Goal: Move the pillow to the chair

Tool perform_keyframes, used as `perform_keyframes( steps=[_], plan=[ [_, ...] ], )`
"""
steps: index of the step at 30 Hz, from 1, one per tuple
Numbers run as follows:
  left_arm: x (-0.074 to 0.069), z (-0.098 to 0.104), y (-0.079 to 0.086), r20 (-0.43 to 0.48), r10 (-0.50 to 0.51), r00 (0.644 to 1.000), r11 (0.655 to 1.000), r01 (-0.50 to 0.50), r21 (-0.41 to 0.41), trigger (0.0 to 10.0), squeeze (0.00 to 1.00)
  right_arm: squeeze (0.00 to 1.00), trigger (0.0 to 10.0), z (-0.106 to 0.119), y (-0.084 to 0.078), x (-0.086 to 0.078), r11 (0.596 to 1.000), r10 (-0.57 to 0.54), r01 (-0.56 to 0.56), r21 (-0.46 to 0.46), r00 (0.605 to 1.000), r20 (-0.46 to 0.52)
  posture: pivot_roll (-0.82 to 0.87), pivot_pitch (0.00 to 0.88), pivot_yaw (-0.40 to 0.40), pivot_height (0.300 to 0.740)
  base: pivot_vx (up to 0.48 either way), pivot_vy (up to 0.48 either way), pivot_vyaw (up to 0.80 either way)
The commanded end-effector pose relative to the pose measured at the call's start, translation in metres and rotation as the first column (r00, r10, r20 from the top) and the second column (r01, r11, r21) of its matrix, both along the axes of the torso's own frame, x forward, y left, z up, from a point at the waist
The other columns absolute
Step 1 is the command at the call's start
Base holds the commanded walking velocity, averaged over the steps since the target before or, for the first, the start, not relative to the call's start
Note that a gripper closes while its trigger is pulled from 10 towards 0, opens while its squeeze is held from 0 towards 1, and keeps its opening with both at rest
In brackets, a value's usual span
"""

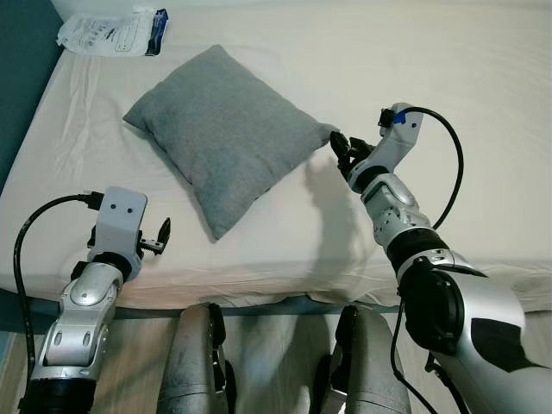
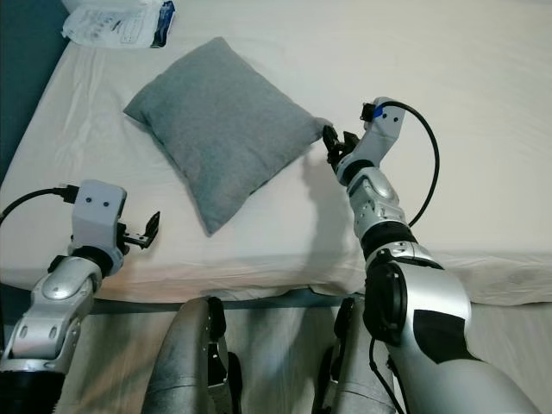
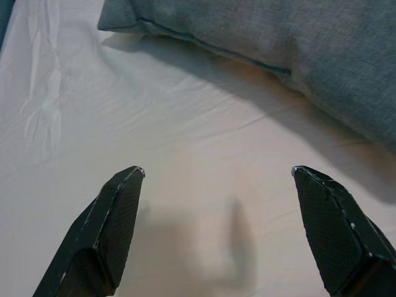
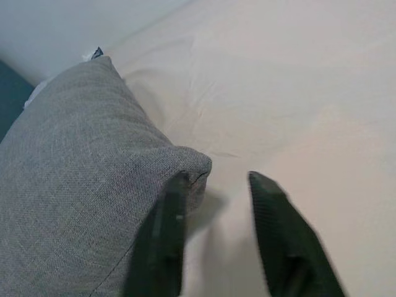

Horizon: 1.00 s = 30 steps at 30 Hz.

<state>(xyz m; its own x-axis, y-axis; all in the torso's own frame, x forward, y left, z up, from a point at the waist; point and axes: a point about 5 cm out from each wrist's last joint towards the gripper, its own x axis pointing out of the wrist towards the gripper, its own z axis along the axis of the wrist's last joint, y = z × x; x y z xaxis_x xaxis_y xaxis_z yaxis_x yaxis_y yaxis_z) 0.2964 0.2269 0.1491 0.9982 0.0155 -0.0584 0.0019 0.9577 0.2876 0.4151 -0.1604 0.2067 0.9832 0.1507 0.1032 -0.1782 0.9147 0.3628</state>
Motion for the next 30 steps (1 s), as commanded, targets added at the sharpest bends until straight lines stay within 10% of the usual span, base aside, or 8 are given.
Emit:
perform_keyframes(
  steps=[1,16,17,22,23,24,25,30],
  plan=[
    [-0.004,-0.004,0.008,-0.029,0.019,0.999,1.0,-0.018,0.018,10.0,0.0,0.0,0.0,-0.008,-0.003,-0.002,1.0,-0.013,0.013,0.018,1.0,-0.024,0.33,0.375,0.004,0.562,0.0,0.0,0.0],
    [-0.005,-0.004,0.012,-0.031,0.032,0.999,0.999,-0.031,0.016,10.0,0.0,0.0,0.5,-0.013,0.005,-0.003,0.999,-0.017,0.018,0.041,1.0,-0.017,0.29,0.346,-0.012,0.562,0.0,0.0,0.0],
    [-0.006,-0.006,0.012,-0.04,0.04,0.998,0.999,-0.041,-0.007,10.0,0.0,0.0,10.0,-0.02,0.007,-0.006,1.0,-0.028,0.029,0.003,0.999,-0.02,0.29,0.344,-0.015,0.562,0.0,0.0,0.0],
    [-0.01,-0.028,0.002,-0.141,0.033,0.99,0.972,-0.064,-0.225,10.0,0.0,0.0,10.0,-0.059,0.013,-0.024,0.977,-0.032,0.028,-0.21,0.999,-0.015,0.19,0.279,-0.039,0.562,0.0,0.0,0.0],
    [-0.01,-0.035,-0.003,-0.159,0.016,0.987,0.951,-0.064,-0.303,10.0,0.38,0.0,10.0,-0.072,0.011,-0.032,0.971,-0.042,0.038,-0.236,0.999,-0.01,0.16,0.258,-0.042,0.562,0.0,0.0,0.0],
    [-0.01,-0.035,-0.003,-0.159,0.016,0.987,0.951,-0.064,-0.303,10.0,0.38,0.0,10.0,-0.072,0.011,-0.032,0.971,-0.042,0.038,-0.236,0.999,-0.01,0.16,0.258,-0.042,0.562,0.0,0.0,0.0],
    [-0.009,-0.039,-0.008,-0.166,0.007,0.986,0.928,-0.068,-0.367,10.0,0.89,0.0,10.0,-0.08,0.006,-0.037,0.972,-0.061,0.057,-0.228,0.998,-0.013,0.13,0.239,-0.043,0.562,0.0,0.0,0.0],
    [-0.003,-0.047,-0.023,-0.166,-0.027,0.986,0.827,-0.071,-0.557,10.0,1.0,0.0,10.0,-0.096,-0.009,-0.051,0.954,-0.131,0.126,-0.271,0.991,0.001,0.09,0.2,-0.042,0.562,0.0,0.0,0.0]
  ],
)
